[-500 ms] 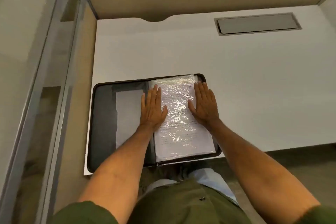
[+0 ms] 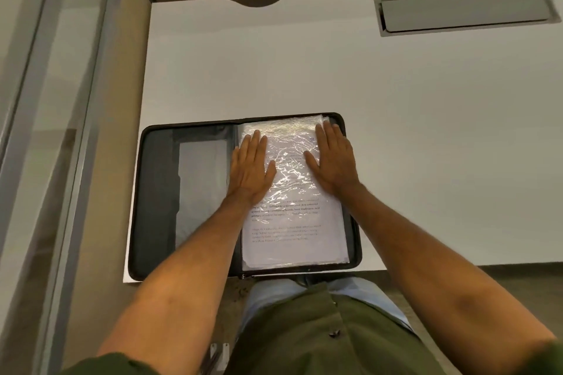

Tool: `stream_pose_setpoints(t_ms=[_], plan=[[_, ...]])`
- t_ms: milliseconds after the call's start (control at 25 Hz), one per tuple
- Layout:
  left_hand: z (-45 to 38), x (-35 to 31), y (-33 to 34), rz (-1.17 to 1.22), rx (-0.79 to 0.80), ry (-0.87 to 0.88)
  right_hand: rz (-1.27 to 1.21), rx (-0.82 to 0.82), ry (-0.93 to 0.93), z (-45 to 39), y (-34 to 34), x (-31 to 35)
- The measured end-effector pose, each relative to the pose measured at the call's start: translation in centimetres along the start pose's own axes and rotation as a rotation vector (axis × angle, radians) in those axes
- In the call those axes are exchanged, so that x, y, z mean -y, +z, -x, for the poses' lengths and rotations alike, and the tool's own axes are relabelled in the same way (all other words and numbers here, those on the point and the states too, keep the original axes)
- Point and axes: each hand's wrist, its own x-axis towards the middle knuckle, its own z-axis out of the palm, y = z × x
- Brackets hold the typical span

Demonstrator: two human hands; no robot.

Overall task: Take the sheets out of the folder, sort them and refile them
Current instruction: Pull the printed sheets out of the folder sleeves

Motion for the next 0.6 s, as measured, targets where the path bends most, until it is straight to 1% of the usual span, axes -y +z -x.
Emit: stream_pose_setpoints(t_ms=[120, 280, 440, 600], plan=[[0.0, 0.0, 0.1, -0.017, 0.003, -0.004, 0.009, 0.008, 0.013, -0.4, 0.4, 0.2], [-0.2, 0.2, -0.1, -0.013, 0.012, -0.007, 0.033, -0.037, 0.017, -0.6, 0.4, 0.7], [-0.2, 0.4, -0.2, -0.011, 0.017, 0.019, 0.035, -0.105, 0.005, -0.8, 0.5, 0.8], [-0.9, 0.7, -1.1, -0.017, -0.007, 0.050, 0.056, -0.222, -0.090, -1.0, 0.4, 0.9]])
